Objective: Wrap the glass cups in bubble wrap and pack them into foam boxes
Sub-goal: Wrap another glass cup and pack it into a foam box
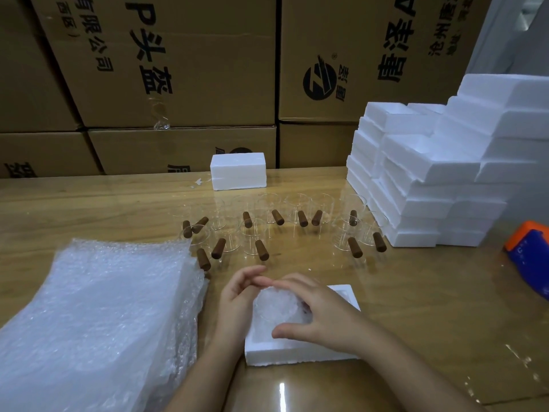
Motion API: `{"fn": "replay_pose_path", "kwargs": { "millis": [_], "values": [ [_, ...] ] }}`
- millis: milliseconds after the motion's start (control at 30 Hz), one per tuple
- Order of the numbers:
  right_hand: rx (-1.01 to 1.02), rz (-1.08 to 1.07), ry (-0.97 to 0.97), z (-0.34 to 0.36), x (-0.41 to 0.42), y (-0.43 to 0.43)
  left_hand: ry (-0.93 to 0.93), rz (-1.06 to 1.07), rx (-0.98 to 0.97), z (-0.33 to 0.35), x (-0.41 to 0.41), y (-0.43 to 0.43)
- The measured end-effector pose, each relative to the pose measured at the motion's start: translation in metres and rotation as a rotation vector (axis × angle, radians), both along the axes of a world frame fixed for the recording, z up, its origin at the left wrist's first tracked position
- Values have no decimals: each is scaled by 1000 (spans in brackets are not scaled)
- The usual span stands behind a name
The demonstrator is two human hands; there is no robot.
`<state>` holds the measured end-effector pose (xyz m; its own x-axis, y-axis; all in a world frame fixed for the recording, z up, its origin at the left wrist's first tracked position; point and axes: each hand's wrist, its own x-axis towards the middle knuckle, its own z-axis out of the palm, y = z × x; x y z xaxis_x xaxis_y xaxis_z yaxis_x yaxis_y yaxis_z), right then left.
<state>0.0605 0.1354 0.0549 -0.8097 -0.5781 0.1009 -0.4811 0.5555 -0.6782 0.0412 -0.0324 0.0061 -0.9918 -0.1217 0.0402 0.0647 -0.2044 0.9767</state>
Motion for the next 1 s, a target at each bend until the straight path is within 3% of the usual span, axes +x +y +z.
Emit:
{"fn": "replay_pose_path", "kwargs": {
  "millis": [133,333,433,500,633,733,900,1000],
  "values": [
    [18,-2,10,0,-3,-4,34,64,-28,1,-1,-4],
    [40,39,28,-5,-7,-3,-59,5,-8,1,-3,-4],
    [43,63,-51,2,-9,4,-104,-17,55,2,-3,-3],
    [-28,-57,-11,17,-18,19,-145,-28,109,2,-4,-3],
    [-200,-589,485,57,-56,81,-172,-17,105,4,-3,-3],
    [25,-919,714,83,-84,141,-190,-4,133,6,-3,-1],
    [390,-1009,433,92,-108,194,-194,9,118,8,-2,-1],
    [475,-969,382,87,-114,200,-180,9,125,8,-1,-1]
  ]
}}
